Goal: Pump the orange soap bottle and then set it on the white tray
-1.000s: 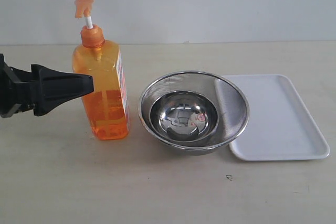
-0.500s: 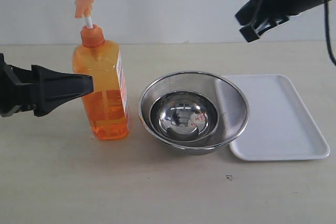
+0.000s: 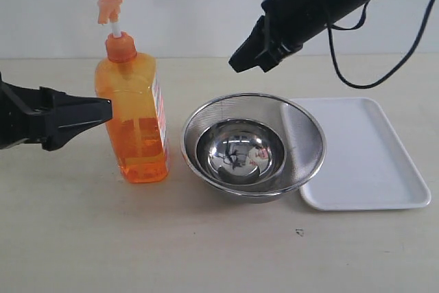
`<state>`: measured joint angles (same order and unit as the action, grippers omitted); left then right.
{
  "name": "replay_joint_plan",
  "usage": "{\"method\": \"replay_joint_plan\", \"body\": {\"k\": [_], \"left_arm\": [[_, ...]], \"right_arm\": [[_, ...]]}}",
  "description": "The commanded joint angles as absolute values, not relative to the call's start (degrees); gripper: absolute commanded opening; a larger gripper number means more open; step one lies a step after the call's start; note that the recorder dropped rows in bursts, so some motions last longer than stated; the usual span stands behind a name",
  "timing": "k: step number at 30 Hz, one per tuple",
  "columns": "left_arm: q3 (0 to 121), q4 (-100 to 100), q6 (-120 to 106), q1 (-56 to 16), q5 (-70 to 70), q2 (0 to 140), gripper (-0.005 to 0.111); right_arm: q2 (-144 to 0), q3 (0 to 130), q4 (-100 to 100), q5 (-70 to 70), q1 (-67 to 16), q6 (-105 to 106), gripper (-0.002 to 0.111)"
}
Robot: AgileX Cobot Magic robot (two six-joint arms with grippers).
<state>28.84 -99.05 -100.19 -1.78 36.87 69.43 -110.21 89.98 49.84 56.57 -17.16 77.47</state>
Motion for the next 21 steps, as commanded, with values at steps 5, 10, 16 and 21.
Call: {"method": "replay_joint_plan", "body": {"k": [5, 10, 16, 21], "left_arm": [[28.75, -99.95, -102.02, -1.88, 36.23, 69.6, 0.089], [28.75, -99.95, -102.02, -1.88, 36.24, 69.6, 0.073], [28.75, -99.95, -102.02, -1.88, 36.24, 69.6, 0.02], [28.75, -99.95, -101.05, -1.88, 36.24, 69.6, 0.005]], "right_arm": [[-117.39, 97.26, 53.28, 58.81, -20.71, 78.31, 0.0], [-118.51, 98.6, 53.28, 58.05, -22.29, 78.93, 0.0], [-118.51, 99.58, 53.16, 57.1, -22.29, 78.93, 0.0], [-118.8, 99.58, 53.27, 52.49, -22.34, 78.93, 0.0]]}}
